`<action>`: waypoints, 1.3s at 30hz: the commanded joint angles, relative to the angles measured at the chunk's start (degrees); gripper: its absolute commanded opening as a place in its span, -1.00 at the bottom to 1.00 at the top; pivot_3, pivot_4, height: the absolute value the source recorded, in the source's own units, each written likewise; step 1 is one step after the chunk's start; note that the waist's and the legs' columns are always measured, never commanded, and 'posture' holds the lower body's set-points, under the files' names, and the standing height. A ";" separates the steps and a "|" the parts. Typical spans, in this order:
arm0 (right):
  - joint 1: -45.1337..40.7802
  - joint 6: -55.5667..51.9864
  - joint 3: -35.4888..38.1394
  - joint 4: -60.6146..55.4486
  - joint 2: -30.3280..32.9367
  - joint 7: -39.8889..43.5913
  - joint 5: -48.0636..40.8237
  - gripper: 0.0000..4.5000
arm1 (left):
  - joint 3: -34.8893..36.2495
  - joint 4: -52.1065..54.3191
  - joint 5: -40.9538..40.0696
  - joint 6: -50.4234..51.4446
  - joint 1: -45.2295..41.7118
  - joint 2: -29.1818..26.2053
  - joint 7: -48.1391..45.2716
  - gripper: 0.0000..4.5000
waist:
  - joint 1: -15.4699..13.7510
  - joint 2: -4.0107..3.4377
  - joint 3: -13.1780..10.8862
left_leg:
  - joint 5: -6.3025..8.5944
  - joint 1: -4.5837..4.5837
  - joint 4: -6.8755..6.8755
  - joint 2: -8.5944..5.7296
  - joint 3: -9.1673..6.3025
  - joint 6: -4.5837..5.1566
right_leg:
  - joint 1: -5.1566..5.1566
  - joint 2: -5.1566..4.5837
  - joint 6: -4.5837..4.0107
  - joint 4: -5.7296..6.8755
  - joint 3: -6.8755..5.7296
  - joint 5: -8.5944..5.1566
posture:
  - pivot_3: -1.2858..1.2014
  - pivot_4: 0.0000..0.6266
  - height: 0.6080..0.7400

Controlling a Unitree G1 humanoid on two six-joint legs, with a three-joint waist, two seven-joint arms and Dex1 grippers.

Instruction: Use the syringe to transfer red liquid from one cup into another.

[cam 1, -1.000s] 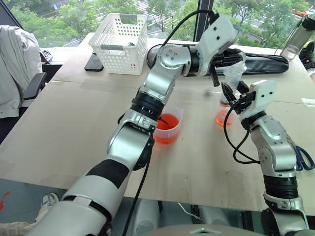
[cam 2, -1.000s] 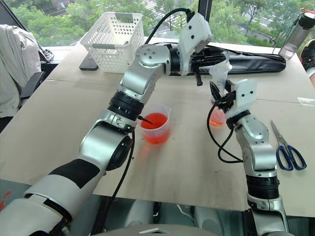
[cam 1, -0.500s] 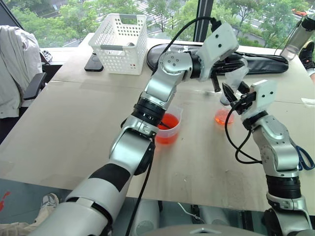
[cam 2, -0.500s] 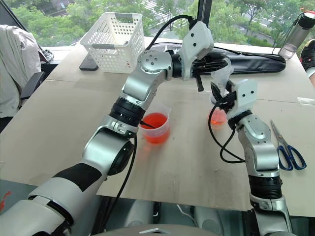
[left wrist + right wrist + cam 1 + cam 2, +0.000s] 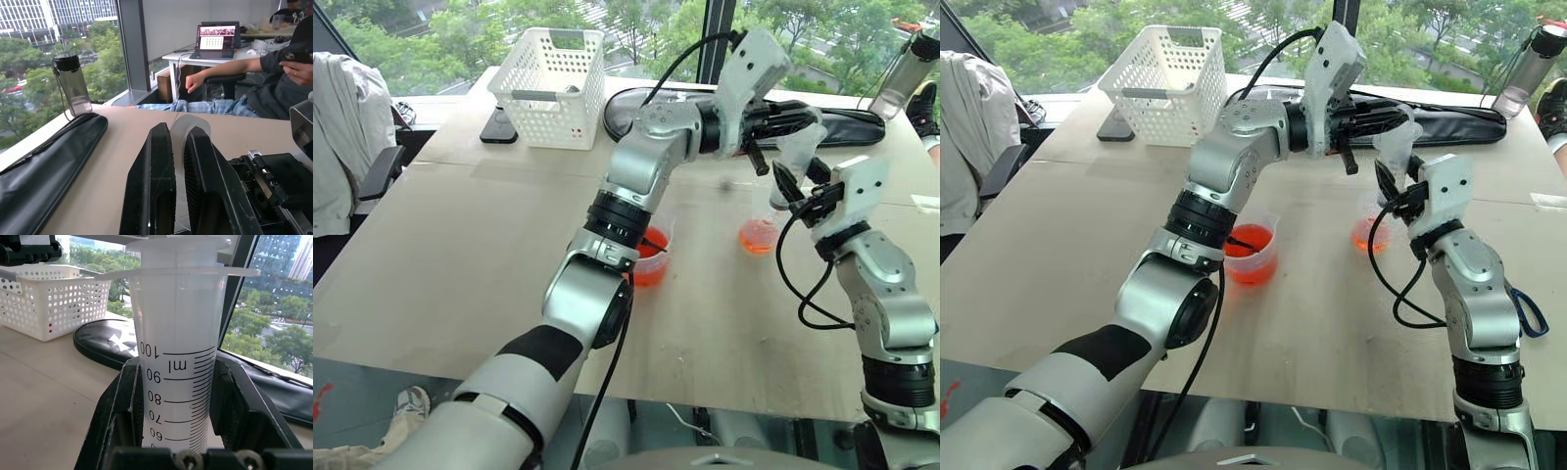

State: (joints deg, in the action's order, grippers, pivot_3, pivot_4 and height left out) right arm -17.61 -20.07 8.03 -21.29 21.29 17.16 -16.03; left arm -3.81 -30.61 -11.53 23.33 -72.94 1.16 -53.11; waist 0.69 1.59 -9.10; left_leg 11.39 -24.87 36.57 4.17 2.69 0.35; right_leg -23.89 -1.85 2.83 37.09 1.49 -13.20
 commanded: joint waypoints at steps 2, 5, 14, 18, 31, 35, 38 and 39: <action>-1.71 0.07 2.96 -2.28 0.25 -1.22 -1.18 -0.39 | 2.58 1.79 -6.06 4.73 -1.57 0.07 -2.06 -0.47 | 0.00 0.00 0.00 | 0.00 0.00 0.00 0.00 0.00 0.00 | 0.00 0.00 0.00 0.02 0.00 0.00 | 0.03 -0.52 0.75; -1.76 -0.11 3.05 -2.34 0.21 -1.48 -1.15 -0.40 | 4.09 3.81 -7.43 6.25 -1.02 -1.70 -0.15 0.15 | 0.00 0.00 0.00 | 0.00 0.00 0.01 0.00 0.00 0.00 | 0.02 -0.01 0.00 0.01 0.00 0.00 | 0.03 -0.52 0.75; -2.29 -1.14 2.55 -3.56 0.32 -2.18 -1.10 -0.40 | 1.04 16.51 -9.51 14.34 6.79 -6.95 1.57 0.78 | -0.20 -0.04 0.02 | 0.00 0.04 0.01 0.01 -0.01 -0.01 | 0.02 0.00 -0.01 0.09 0.02 0.00 | 0.03 -0.52 0.75; -3.02 -2.82 1.17 -5.73 0.01 -2.19 -1.59 -0.40 | -1.27 18.24 -9.02 14.94 8.69 -3.89 5.02 0.78 | -0.39 -0.04 0.02 | 0.00 0.00 0.17 0.00 0.00 0.00 | 0.07 -0.04 0.00 0.10 -0.01 0.01 | 0.03 -0.52 0.75; -2.41 -6.00 0.10 -10.51 -0.86 -3.39 -1.52 -0.40 | -4.38 14.95 -7.26 10.11 7.79 -1.53 7.11 0.40 | -0.05 -0.04 0.02 | 0.00 0.07 0.23 -0.02 -0.06 0.00 | 0.13 0.01 -0.01 0.19 0.03 0.00 | 0.03 -0.52 0.75; -2.18 -6.42 0.15 -11.07 -1.08 -3.66 -1.34 -0.40 | -4.17 13.84 -7.31 9.30 7.42 -1.37 7.22 -0.25 | -0.07 -0.04 0.02 | 0.00 0.06 0.23 -0.02 -0.05 0.00 | 0.13 0.01 0.00 0.19 0.04 0.00 | 0.03 -0.52 0.75; -2.06 -6.76 0.12 -11.41 -1.11 -3.82 -1.34 -0.40 | -4.13 13.49 -7.21 9.08 7.35 -1.32 6.94 -0.25 | -0.09 -0.04 0.02 | 0.00 0.05 0.23 -0.02 -0.06 0.00 | 0.13 0.01 -0.01 0.18 0.03 0.00 | 0.03 -0.52 0.75; -1.98 -7.05 0.11 -11.53 -1.04 -3.72 -1.57 -0.40 | -4.12 13.38 -7.16 8.97 7.33 -1.30 6.86 -0.25 | -0.08 -0.04 0.02 | 0.00 0.05 0.23 -0.02 -0.06 0.00 | 0.13 0.01 -0.01 0.18 0.03 0.00 | 0.03 -0.52 0.75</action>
State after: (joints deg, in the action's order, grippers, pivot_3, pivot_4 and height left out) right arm -19.29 -27.44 7.55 -29.24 20.19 13.51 -17.10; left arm -8.00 -17.63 -18.22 33.54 -63.95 -0.77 -46.12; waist 0.61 1.55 -9.08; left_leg 11.39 -24.82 36.80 4.14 2.63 0.35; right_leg -23.76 -1.84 2.83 37.27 1.52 -13.20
